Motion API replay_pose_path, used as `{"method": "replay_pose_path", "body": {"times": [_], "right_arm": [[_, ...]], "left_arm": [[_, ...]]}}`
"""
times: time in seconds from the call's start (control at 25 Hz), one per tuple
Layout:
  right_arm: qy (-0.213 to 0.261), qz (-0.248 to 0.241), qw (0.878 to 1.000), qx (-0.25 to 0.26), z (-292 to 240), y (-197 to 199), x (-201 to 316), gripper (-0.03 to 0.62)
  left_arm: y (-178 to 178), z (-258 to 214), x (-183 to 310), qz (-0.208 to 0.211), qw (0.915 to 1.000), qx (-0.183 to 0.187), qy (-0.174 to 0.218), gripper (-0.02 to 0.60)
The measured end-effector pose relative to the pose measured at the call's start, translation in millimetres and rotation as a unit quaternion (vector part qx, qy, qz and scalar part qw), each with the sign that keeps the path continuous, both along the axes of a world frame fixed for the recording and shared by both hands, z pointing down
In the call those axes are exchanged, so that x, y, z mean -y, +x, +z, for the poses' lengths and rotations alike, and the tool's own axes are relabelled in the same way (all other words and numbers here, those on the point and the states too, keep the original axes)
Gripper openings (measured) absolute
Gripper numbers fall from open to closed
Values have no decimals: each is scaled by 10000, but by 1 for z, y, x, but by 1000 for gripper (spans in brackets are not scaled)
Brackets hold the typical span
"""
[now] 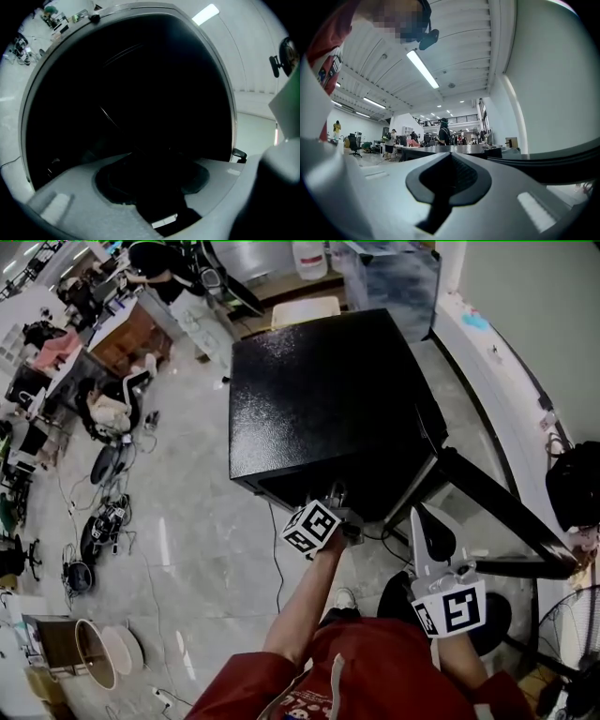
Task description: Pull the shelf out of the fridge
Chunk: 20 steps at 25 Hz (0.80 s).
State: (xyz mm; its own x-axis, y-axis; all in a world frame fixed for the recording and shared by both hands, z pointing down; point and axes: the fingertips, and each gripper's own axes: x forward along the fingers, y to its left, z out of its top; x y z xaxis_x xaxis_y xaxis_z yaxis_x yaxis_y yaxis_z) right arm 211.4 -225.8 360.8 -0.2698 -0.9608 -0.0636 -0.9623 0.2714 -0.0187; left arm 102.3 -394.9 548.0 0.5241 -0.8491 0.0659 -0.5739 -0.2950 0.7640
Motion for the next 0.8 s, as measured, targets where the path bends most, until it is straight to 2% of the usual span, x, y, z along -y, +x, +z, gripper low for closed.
{"method": "replay_pose_path", "body": {"times": [0.12, 0.28, 0.4, 0.52, 0.6, 0.8], "right_arm": [[-57, -7, 10000, -40, 2, 4, -1, -2], [-113, -35, 9999, -109, 4, 8, -3, -2], [-135, -60, 9998, -167, 3, 11, -4, -2], [-178, -93, 9996, -211, 6, 12, -3, -2], [-219, -121, 9994, -233, 9, 13, -3, -2], [-245, -154, 9992, -270, 8, 17, -2, -2]], "left_arm": [[1, 1, 13, -201, 9994, -288, -57, 213], [2, 6, 32, -568, 9942, -880, -248, 213], [-3, 8, 45, -891, 9863, -1359, -295, 216], [-14, 12, 58, -1311, 9748, -1766, -386, 216], [-19, 16, 66, -1521, 9684, -1923, -467, 216], [-23, 22, 79, -1745, 9617, -2064, -454, 216]]}}
